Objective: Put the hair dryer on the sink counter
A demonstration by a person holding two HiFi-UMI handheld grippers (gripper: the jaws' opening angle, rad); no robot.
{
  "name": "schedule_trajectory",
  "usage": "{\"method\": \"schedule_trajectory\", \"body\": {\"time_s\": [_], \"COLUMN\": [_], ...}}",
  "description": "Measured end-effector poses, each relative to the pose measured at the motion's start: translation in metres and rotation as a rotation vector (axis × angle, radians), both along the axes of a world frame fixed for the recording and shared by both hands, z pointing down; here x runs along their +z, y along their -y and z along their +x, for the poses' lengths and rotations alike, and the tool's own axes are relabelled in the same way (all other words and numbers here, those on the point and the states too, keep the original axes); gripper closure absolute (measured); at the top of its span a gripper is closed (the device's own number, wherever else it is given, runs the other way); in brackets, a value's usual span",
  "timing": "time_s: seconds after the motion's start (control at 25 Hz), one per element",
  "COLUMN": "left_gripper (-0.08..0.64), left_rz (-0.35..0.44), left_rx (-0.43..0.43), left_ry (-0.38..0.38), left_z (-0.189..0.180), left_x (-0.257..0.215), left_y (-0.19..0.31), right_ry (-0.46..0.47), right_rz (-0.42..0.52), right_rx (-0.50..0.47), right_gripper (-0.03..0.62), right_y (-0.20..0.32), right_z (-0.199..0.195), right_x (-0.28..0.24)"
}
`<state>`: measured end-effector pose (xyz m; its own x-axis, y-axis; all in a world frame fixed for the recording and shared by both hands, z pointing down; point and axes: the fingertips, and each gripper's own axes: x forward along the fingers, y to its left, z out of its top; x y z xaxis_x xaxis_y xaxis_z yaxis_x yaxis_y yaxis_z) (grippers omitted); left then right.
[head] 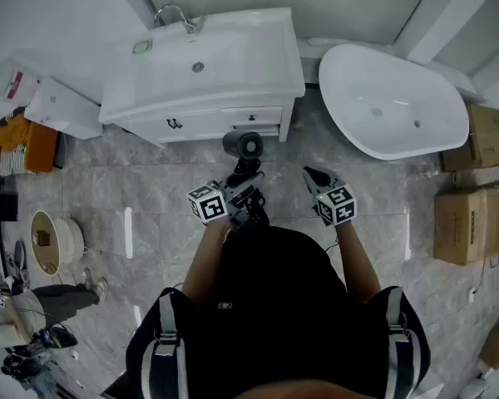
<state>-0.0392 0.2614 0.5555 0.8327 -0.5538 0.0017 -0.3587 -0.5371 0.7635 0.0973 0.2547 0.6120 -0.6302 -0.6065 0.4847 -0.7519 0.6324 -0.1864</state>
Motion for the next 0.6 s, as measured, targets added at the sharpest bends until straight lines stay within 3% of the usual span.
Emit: {"method": "schedule_trajectory", "body": {"time_s": [0.6], "left_gripper": [0.319], "left_rz": [-0.02], "left_rx": [0.027], "left_ry": [-0.023], "left_z": [-0.009], "left_x": [0.012], "left_y": [0.04], "right_ry": [-0.021], "right_rz": [-0.006], "right_rx": [0.017], "right_gripper": [0.534], "right_y": [0.038], "right_z": [-0.011], "right_x": [0.006]}}
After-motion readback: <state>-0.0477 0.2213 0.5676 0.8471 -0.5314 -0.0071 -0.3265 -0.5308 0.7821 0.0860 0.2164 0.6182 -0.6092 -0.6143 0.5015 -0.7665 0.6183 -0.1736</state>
